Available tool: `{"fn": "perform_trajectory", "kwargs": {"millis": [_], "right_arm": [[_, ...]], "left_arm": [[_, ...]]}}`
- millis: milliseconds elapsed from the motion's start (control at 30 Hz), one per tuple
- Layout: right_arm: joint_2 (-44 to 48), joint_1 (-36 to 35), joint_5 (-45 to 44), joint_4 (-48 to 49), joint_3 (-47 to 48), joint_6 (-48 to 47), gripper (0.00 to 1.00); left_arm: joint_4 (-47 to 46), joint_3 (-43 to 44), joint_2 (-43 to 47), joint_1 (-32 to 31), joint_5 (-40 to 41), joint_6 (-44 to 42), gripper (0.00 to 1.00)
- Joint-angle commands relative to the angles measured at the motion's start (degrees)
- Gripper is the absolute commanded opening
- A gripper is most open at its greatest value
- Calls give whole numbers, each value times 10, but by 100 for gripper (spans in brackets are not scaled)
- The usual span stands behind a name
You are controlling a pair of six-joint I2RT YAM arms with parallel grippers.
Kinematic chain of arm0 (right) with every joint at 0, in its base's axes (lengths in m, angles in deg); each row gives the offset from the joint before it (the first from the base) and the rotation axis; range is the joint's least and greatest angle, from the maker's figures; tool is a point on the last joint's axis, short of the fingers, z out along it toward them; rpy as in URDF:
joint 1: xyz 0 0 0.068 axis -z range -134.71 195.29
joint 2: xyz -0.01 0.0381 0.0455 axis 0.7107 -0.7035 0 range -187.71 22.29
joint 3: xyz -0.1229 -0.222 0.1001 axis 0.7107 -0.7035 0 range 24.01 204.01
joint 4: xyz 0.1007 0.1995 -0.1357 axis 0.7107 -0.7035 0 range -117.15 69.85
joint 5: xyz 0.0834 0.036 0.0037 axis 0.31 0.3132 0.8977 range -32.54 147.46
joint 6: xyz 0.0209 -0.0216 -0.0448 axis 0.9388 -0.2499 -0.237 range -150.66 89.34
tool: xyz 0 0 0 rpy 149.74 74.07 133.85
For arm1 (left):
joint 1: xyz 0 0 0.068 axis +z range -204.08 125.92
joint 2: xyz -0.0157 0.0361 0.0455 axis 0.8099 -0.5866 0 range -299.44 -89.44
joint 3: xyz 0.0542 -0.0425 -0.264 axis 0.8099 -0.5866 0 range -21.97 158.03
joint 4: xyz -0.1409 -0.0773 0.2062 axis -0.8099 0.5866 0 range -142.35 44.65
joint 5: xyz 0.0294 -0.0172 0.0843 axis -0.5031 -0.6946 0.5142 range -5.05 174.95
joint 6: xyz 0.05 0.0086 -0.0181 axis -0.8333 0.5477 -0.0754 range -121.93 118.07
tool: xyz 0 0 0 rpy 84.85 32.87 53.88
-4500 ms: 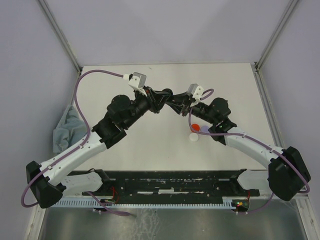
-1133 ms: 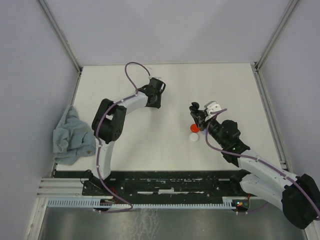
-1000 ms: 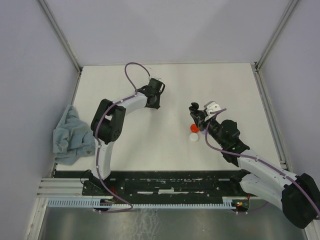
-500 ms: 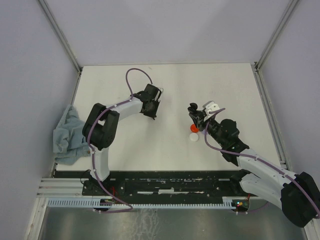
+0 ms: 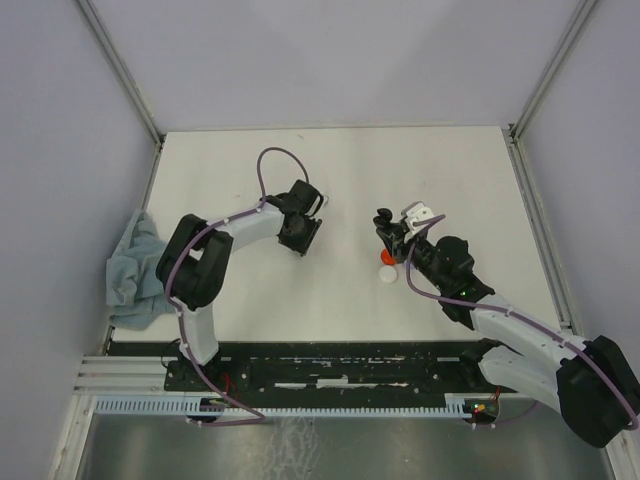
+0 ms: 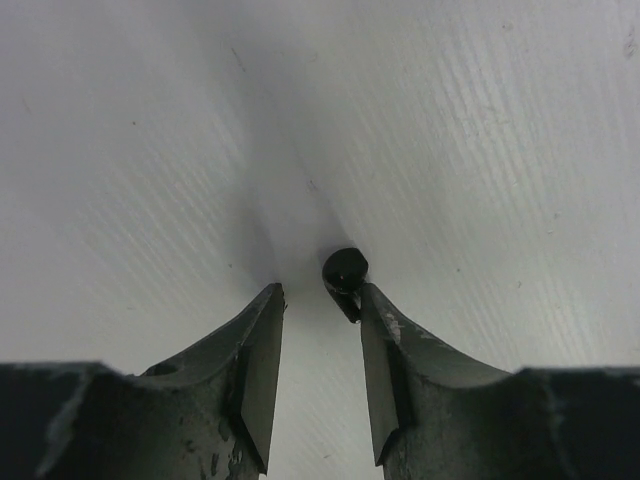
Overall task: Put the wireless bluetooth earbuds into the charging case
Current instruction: Move the earbud to the center of the board.
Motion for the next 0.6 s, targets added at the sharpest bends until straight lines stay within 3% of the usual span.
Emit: {"fn": "perform_trajectory", "kwargs": {"millis": [0, 267, 400, 567], "right_arm": [[0, 2, 11, 33, 29, 5, 3], [-6, 3, 13, 37, 31, 8, 3], [-6, 2, 13, 34, 35, 6, 3], [-6, 3, 12, 29, 35, 4, 3]], "left_arm": [[48, -17, 21, 0, 23, 3, 44], [59, -17, 44, 2, 15, 17, 45], [64, 8, 59, 3, -6, 21, 49], [68, 48, 28, 5, -28, 28, 51]]}}
